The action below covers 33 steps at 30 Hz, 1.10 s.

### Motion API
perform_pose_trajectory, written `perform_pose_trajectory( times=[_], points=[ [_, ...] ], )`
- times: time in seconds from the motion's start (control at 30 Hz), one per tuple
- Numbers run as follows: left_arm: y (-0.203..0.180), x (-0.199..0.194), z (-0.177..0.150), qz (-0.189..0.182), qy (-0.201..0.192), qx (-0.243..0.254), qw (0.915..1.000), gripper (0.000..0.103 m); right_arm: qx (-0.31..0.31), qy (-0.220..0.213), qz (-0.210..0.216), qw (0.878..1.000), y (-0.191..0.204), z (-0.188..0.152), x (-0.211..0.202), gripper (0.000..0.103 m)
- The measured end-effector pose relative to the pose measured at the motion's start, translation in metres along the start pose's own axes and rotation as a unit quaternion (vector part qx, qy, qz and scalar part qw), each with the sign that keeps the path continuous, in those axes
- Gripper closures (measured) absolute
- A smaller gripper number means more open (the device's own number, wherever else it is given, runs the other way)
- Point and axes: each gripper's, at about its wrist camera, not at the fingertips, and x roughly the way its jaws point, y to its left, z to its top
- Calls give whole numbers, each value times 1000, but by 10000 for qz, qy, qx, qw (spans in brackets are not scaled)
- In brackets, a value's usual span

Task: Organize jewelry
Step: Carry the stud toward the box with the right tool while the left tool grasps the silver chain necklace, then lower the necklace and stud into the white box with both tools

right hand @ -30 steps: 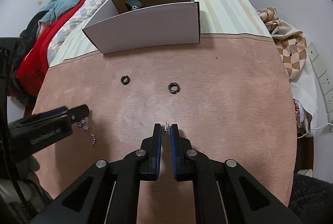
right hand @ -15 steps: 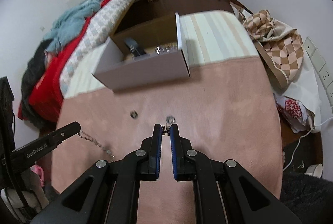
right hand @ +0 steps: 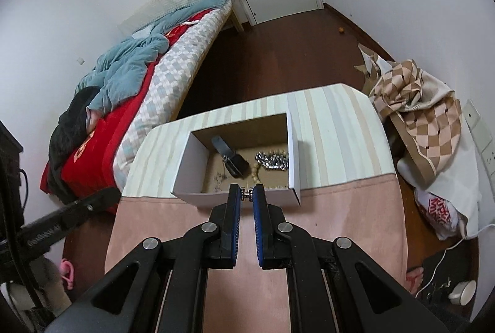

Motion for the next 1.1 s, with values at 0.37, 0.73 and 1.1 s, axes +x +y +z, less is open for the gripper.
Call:
perform_pose_trajectory(
  times=[0.37, 0.73, 1.1],
  points=[
    [34, 93, -62, 739, 934, -86, 9928, 50, 223, 549, -252, 9979, -20, -61, 34, 94],
    [5, 101, -76, 984, 655, 613, 9911, 94, 316, 592, -542, 9963, -36, -73, 40, 94],
    [8, 20, -47, -34, 104, -76, 9999, 94, 380, 263, -329, 9984, -31, -49, 14, 94]
  ],
)
